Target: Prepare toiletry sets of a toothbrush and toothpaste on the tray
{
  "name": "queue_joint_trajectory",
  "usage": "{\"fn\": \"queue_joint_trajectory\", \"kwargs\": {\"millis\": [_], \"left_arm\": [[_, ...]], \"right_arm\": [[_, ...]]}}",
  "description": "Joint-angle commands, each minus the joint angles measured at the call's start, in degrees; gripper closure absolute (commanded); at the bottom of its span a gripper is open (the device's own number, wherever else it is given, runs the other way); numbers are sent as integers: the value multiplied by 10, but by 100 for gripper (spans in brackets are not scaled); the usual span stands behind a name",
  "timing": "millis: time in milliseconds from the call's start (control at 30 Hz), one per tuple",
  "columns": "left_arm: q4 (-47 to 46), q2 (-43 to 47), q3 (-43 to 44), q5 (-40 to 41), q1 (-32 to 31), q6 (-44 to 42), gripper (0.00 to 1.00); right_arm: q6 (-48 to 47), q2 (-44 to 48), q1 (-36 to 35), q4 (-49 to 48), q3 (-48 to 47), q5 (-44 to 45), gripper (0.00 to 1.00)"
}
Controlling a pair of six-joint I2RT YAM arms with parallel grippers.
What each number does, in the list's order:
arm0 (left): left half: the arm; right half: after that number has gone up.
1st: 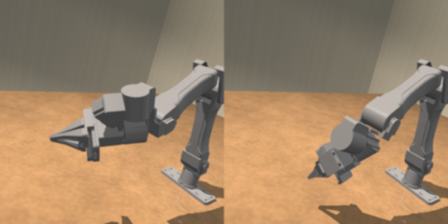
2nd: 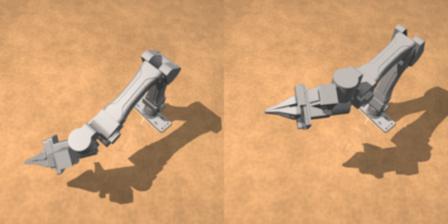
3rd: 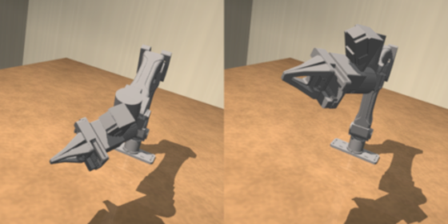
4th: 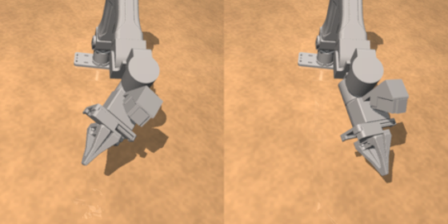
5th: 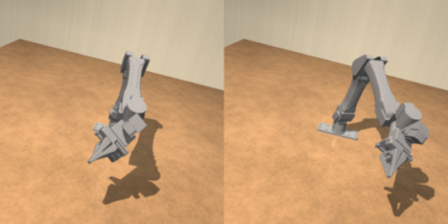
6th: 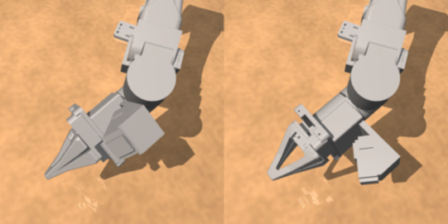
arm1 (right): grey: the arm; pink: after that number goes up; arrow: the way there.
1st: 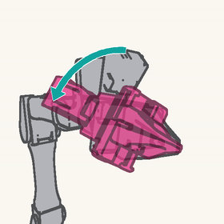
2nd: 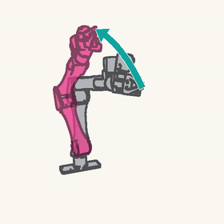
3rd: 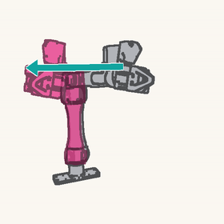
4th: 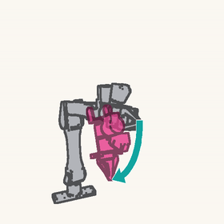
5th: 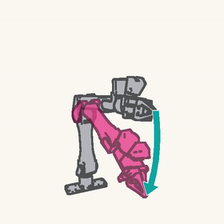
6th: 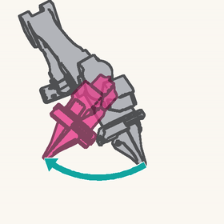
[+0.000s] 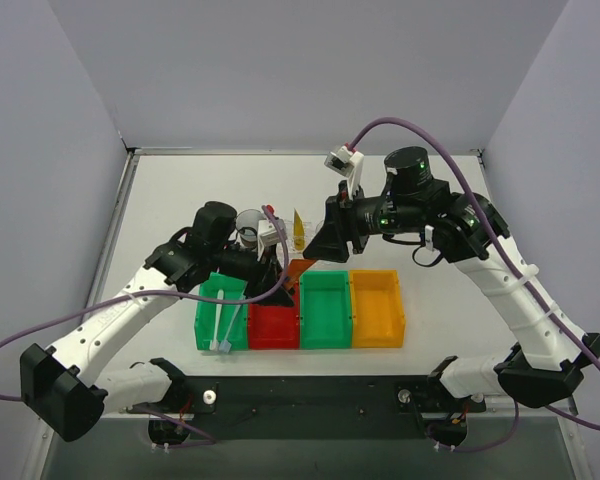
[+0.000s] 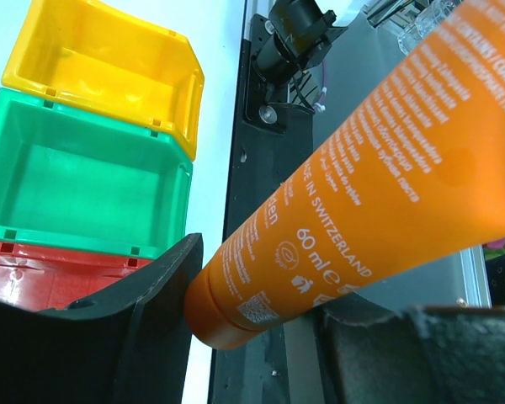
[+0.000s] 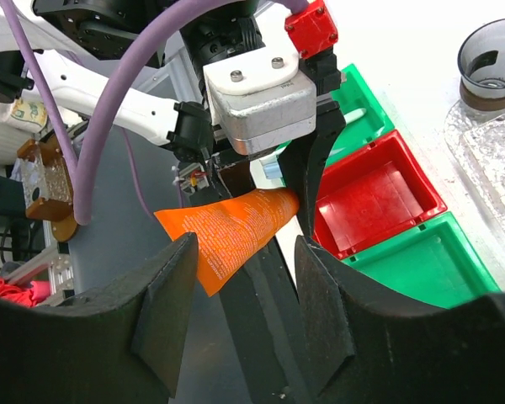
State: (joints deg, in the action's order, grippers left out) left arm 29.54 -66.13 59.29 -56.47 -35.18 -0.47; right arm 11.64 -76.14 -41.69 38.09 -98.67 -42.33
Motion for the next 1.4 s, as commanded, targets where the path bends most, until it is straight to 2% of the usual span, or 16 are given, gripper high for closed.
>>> {"fn": "queue_joint_trajectory", "kwargs": {"millis": [0,500,1133,1267,1300,1367], "left_arm": [[-15,-3,35,-25,3,1,100],[-9,-26,50,-28,5,1,100],[3,-16,50,-21,8,-6,100],[4,-13,49,-15,8,-8,100],[3,-12,49,-14,8,-8,100],[5,-11,50,-11,8,-8,100]], "right_arm": [[-31,19,-12,-10,4,-6,55],[-13,34,-10,-9,-41,1,48],[-70,1,-41,-10,-1,-2,49],[-76,-6,-43,-10,0,0,55],[-75,-7,-44,-10,0,-1,63],[-76,-11,-45,-10,1,-4,70]]}}
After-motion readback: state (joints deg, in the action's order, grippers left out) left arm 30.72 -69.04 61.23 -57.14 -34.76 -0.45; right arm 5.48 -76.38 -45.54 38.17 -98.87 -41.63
